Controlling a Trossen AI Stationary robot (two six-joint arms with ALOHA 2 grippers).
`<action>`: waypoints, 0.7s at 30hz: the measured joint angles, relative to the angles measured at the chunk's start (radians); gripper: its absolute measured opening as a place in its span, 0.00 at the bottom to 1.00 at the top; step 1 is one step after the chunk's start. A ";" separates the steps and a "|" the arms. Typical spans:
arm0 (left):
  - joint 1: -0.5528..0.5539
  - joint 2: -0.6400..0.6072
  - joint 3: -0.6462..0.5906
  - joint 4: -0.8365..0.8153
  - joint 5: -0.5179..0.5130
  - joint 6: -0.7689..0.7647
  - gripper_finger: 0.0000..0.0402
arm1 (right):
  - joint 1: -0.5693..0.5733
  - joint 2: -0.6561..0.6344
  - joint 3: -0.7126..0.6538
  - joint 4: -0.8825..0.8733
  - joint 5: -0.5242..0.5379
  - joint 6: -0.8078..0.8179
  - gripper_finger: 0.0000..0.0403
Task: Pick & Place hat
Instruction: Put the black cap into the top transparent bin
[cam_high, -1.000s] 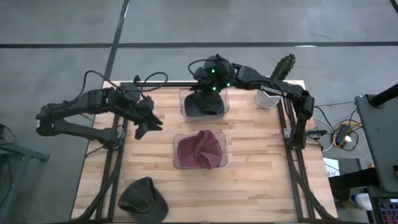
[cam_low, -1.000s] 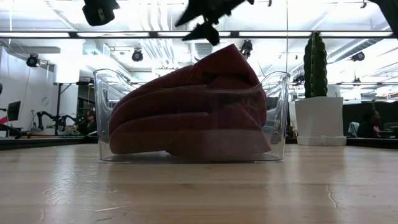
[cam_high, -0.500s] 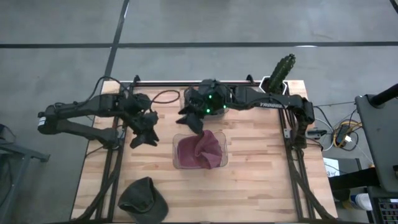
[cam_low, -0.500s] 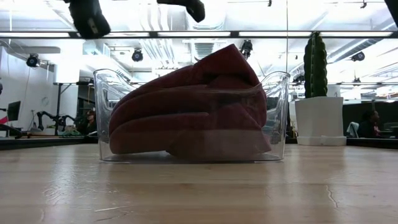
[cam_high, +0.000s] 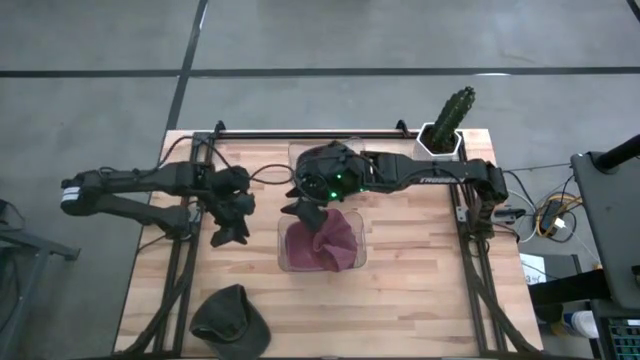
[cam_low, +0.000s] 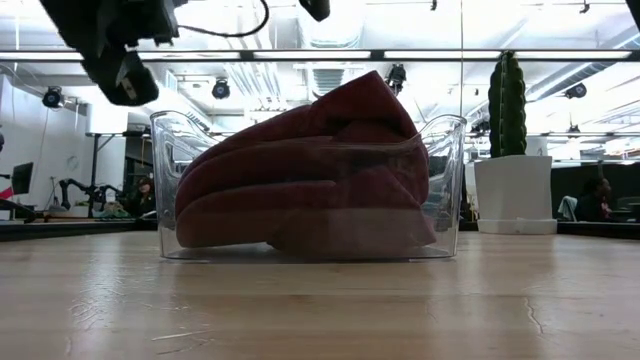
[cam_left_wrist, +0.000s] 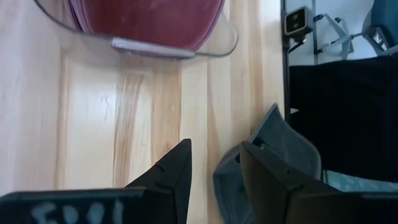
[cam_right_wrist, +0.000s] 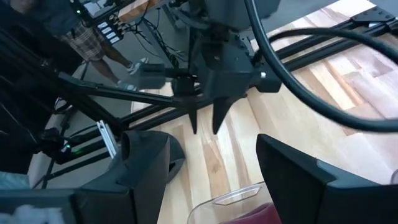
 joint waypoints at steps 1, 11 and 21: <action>-0.003 0.000 -0.009 0.002 -0.001 0.001 0.32 | 0.003 0.000 0.000 0.004 0.000 0.011 0.58; -0.133 0.017 -0.128 0.167 0.068 -0.047 0.32 | 0.047 0.000 0.002 0.053 0.000 0.037 0.58; -0.353 0.109 -0.242 0.535 0.047 -0.182 0.32 | 0.047 0.000 -0.002 0.055 0.003 0.101 0.58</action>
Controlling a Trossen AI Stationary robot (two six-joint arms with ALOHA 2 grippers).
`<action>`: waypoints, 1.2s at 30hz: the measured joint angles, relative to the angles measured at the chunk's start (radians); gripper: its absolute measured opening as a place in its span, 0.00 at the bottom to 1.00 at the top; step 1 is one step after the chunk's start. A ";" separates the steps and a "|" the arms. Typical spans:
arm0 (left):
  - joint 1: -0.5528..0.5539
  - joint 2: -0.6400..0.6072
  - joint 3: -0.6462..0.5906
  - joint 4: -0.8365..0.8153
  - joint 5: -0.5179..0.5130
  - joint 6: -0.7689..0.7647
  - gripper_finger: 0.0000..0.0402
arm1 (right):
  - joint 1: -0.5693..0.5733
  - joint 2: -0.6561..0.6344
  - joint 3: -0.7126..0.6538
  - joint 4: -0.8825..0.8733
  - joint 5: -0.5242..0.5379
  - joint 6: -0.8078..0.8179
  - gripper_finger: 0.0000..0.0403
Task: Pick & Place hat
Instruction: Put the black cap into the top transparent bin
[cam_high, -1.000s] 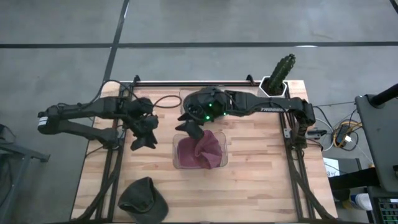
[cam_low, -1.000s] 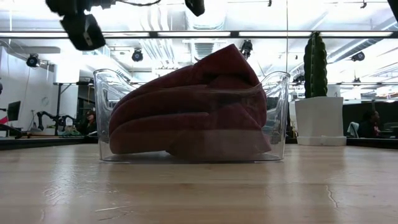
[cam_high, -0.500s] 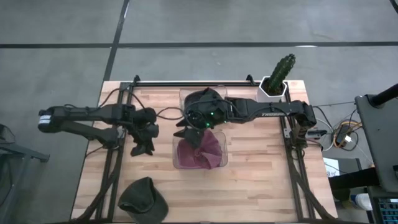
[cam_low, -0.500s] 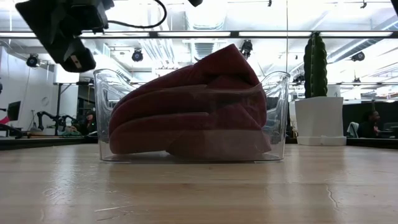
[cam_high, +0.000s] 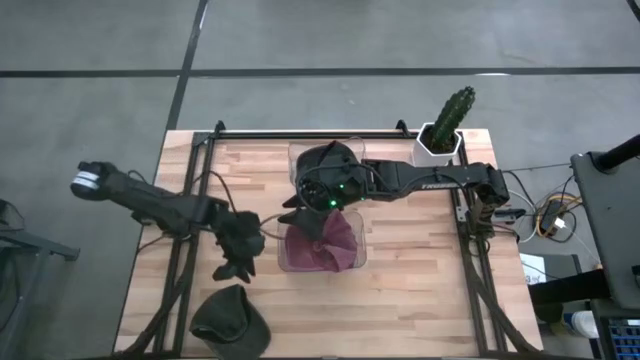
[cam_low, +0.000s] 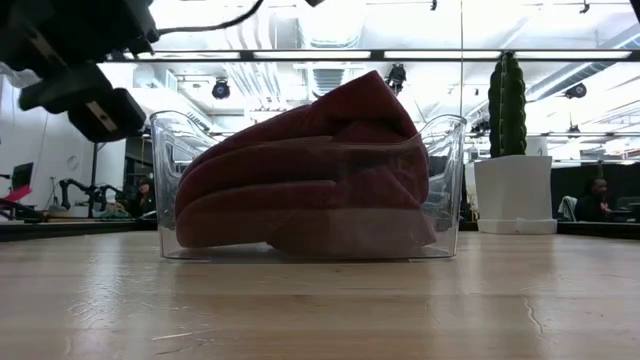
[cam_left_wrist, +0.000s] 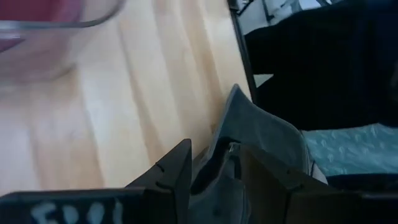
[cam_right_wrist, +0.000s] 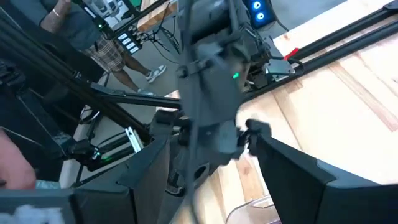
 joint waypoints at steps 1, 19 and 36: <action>-0.018 0.007 -0.007 0.032 -0.006 -0.003 0.32 | 0.000 0.000 0.000 0.001 0.000 0.002 0.58; -0.229 0.219 -0.010 0.211 -0.129 -0.084 0.32 | 0.057 0.000 0.000 0.000 -0.011 0.001 0.56; -0.286 0.339 -0.004 0.253 -0.087 -0.045 0.32 | 0.086 0.000 -0.001 0.000 0.006 0.007 0.56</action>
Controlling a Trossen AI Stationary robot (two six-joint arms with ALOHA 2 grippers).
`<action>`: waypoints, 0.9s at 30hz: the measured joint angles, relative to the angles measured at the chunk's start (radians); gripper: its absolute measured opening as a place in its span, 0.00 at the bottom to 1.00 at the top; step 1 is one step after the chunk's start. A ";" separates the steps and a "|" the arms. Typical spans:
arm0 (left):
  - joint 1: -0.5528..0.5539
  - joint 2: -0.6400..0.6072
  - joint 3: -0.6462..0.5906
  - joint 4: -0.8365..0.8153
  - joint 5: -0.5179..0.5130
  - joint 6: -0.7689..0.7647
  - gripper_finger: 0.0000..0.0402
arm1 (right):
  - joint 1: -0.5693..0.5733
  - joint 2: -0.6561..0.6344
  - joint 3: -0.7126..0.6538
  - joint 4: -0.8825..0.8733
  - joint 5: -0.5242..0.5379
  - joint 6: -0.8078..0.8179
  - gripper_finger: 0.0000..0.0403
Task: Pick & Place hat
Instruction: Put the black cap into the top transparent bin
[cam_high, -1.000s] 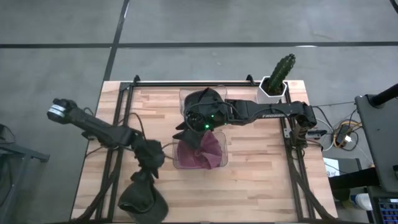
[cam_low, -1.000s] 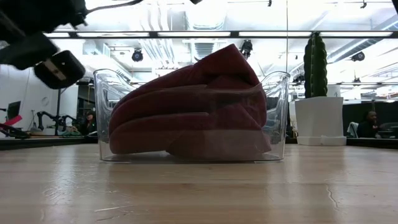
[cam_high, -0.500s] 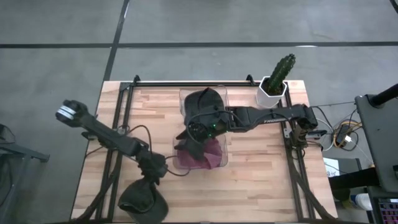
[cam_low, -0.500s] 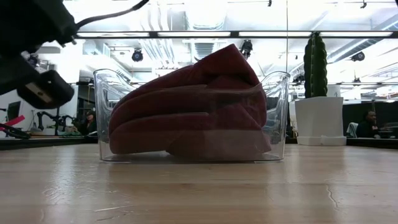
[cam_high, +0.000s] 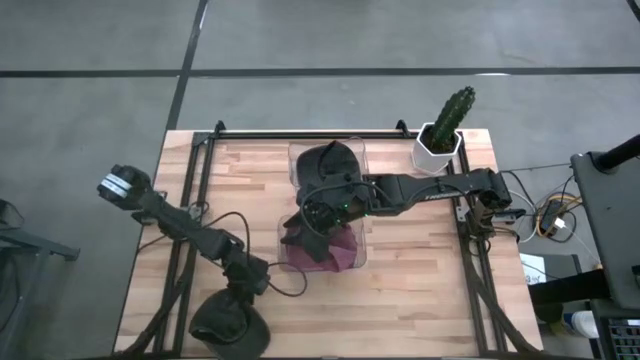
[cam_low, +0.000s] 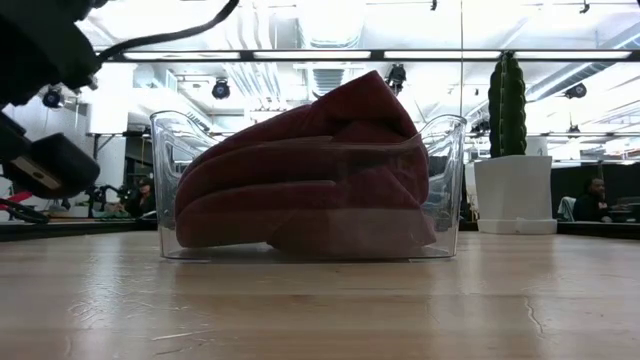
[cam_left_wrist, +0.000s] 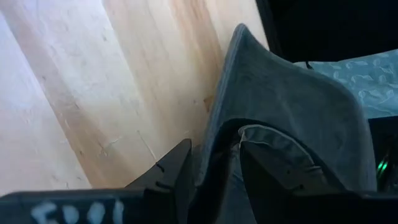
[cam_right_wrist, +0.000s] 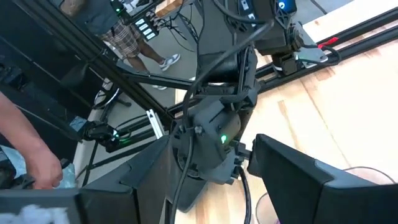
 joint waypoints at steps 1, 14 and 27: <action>-0.001 0.006 0.000 0.000 0.000 0.000 0.32 | 0.000 0.000 0.000 0.000 0.006 0.000 0.56; -0.001 -0.001 0.000 -0.006 -0.024 -0.082 0.02 | -0.001 0.000 0.000 0.000 0.042 0.000 0.56; 0.000 -0.340 0.000 -0.082 -0.005 -0.381 0.01 | -0.011 0.002 0.011 -0.002 0.047 -0.007 0.56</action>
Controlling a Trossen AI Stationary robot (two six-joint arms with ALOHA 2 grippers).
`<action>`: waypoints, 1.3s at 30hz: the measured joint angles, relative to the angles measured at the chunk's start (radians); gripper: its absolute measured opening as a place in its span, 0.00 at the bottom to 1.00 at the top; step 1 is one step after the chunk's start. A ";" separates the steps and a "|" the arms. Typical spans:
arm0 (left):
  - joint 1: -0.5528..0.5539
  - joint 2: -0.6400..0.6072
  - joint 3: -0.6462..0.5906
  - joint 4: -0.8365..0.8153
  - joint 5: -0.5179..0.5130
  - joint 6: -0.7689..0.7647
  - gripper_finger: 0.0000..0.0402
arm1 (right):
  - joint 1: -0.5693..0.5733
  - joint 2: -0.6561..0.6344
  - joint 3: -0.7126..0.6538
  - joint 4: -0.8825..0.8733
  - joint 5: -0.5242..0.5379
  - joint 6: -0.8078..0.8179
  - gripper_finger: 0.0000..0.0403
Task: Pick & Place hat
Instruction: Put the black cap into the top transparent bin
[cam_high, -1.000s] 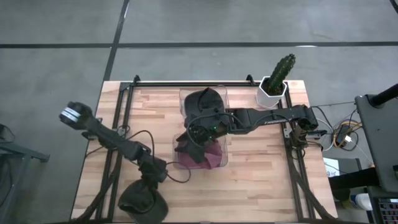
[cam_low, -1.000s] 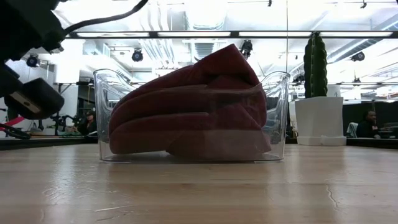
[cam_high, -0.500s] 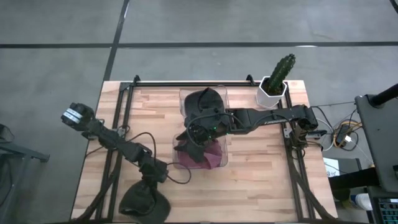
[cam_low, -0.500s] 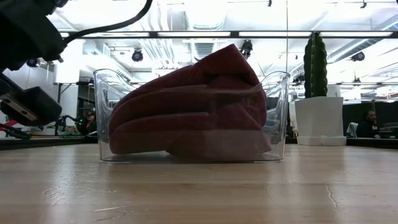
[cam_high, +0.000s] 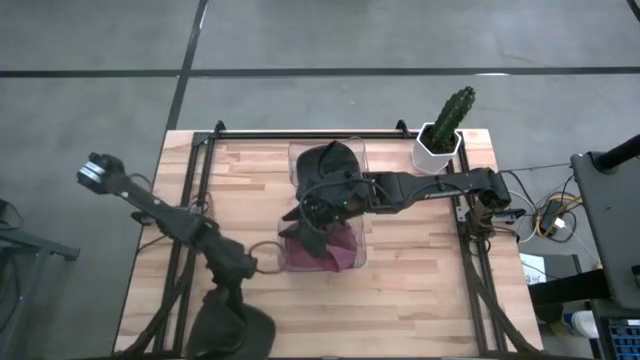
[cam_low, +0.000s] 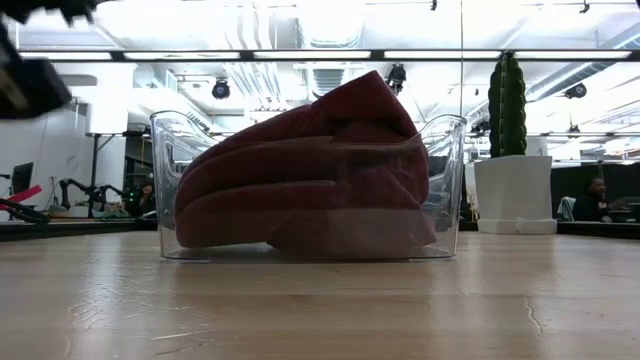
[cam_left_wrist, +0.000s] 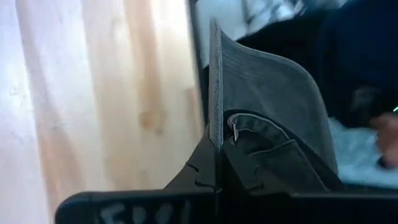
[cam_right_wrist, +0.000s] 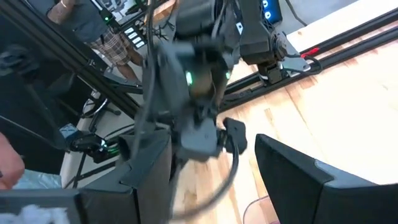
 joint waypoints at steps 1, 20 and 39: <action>0.000 -0.037 0.000 0.000 -0.009 -0.034 0.01 | 0.000 0.000 0.005 -0.001 0.000 0.000 0.56; 0.002 -0.494 0.000 -0.015 -1.063 -0.167 0.01 | -0.018 -0.015 0.331 -0.018 0.027 -0.128 0.56; 0.002 -0.698 0.000 0.278 -1.839 0.439 0.01 | -0.035 0.026 0.372 -0.085 0.753 -0.056 0.56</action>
